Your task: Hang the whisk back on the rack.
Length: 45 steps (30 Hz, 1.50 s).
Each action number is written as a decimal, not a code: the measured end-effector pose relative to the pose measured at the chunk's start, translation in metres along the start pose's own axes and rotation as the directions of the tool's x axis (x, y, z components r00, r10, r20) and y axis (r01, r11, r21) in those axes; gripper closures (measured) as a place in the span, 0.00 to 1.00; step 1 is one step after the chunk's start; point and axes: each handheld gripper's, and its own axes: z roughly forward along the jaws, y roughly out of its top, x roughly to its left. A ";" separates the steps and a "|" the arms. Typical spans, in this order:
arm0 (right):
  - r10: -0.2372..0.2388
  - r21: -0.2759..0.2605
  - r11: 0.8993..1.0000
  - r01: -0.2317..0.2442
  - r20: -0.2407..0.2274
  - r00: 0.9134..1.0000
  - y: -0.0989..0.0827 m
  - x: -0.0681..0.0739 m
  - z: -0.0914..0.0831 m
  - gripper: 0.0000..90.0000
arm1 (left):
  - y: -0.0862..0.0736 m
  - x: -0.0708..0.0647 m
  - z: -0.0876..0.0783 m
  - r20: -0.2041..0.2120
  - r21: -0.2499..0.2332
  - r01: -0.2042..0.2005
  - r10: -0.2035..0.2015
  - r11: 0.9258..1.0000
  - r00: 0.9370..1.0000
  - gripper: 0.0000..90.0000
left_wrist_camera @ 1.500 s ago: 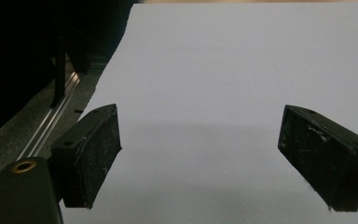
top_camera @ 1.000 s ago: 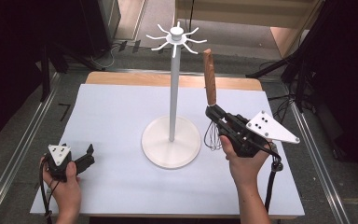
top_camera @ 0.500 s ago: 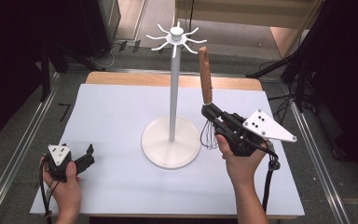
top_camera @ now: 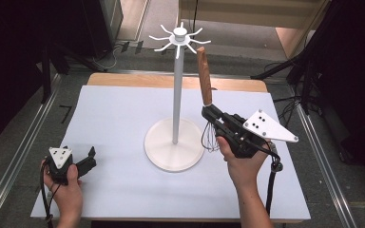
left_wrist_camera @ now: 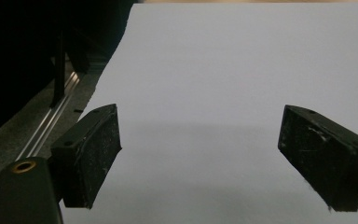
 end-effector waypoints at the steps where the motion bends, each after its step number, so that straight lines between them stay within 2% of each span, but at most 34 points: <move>1: 0.000 0.000 1.000 0.000 0.000 1.000 0.000 0.000 0.000 0.92 | 0.000 0.000 0.000 0.000 0.000 0.000 0.000 1.000 1.000 0.15; 16: 0.003 0.022 1.000 -0.003 0.002 1.000 -0.005 -0.001 0.009 0.92 | 0.000 0.000 0.000 -0.003 0.002 0.002 -0.002 1.000 1.000 0.15; 25: -0.003 0.018 1.000 0.002 0.017 1.000 -0.006 0.000 0.013 0.92 | 0.000 0.000 0.001 0.000 0.002 0.006 -0.006 1.000 1.000 0.15; 36: 0.008 0.020 1.000 -0.008 0.010 1.000 -0.009 0.001 0.021 0.92 | 0.000 0.000 0.000 0.001 0.004 0.004 -0.004 1.000 1.000 0.15; 45: 0.010 0.015 1.000 -0.010 0.006 1.000 -0.010 0.004 0.019 0.88 | 0.000 0.000 0.000 0.001 0.004 0.003 -0.003 1.000 1.000 0.15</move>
